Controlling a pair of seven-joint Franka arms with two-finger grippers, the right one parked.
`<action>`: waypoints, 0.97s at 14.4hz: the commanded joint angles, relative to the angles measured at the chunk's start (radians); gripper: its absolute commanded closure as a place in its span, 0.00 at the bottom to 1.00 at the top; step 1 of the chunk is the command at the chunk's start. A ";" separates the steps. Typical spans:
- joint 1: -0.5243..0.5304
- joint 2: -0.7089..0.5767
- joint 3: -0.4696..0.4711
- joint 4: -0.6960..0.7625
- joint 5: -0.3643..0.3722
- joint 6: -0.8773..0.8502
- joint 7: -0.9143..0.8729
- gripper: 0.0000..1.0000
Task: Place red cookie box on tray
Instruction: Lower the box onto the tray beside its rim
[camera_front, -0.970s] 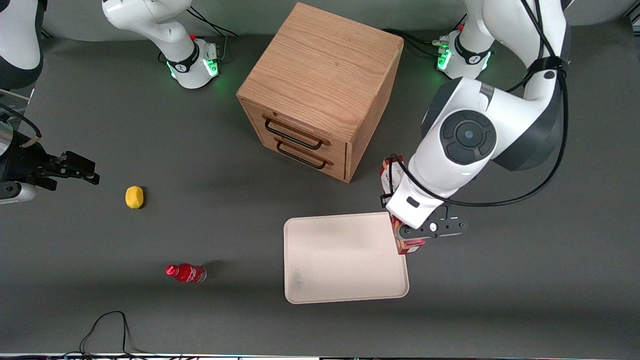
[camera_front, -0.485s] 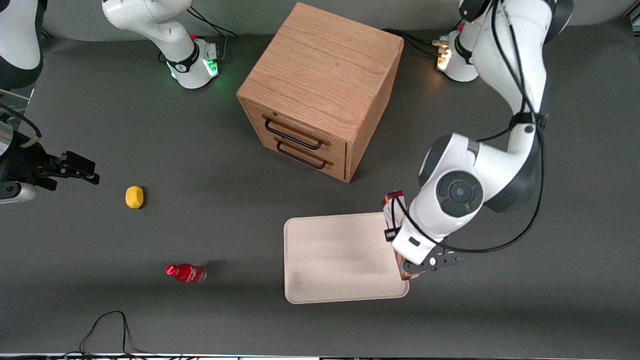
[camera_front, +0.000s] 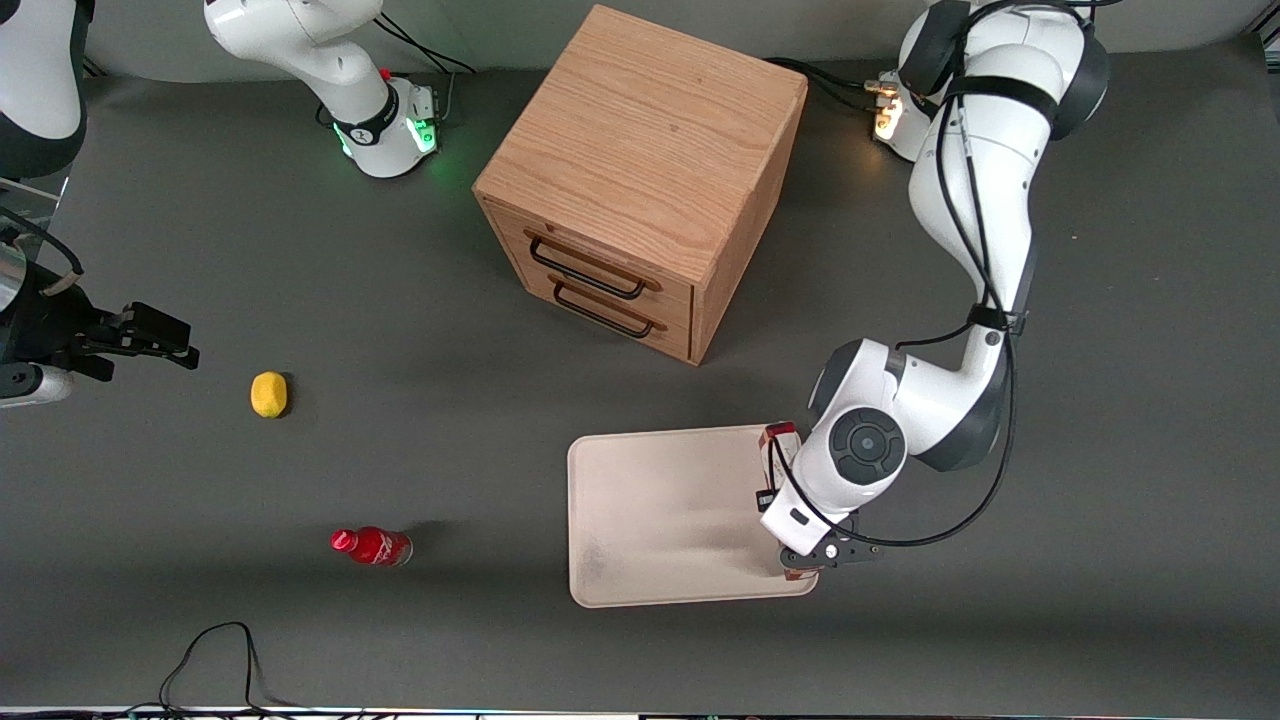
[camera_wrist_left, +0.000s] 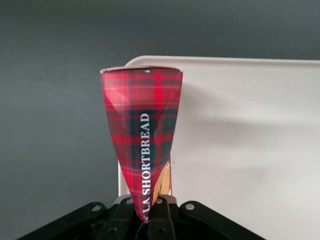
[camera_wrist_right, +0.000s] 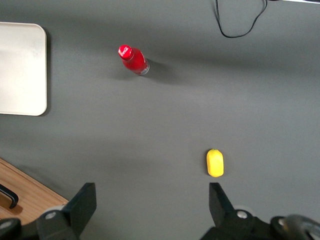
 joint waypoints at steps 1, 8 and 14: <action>-0.003 -0.001 -0.001 -0.012 0.015 0.020 0.013 1.00; -0.005 -0.004 -0.001 -0.019 0.017 0.028 0.008 0.00; 0.001 -0.091 -0.004 -0.018 0.012 -0.097 0.004 0.00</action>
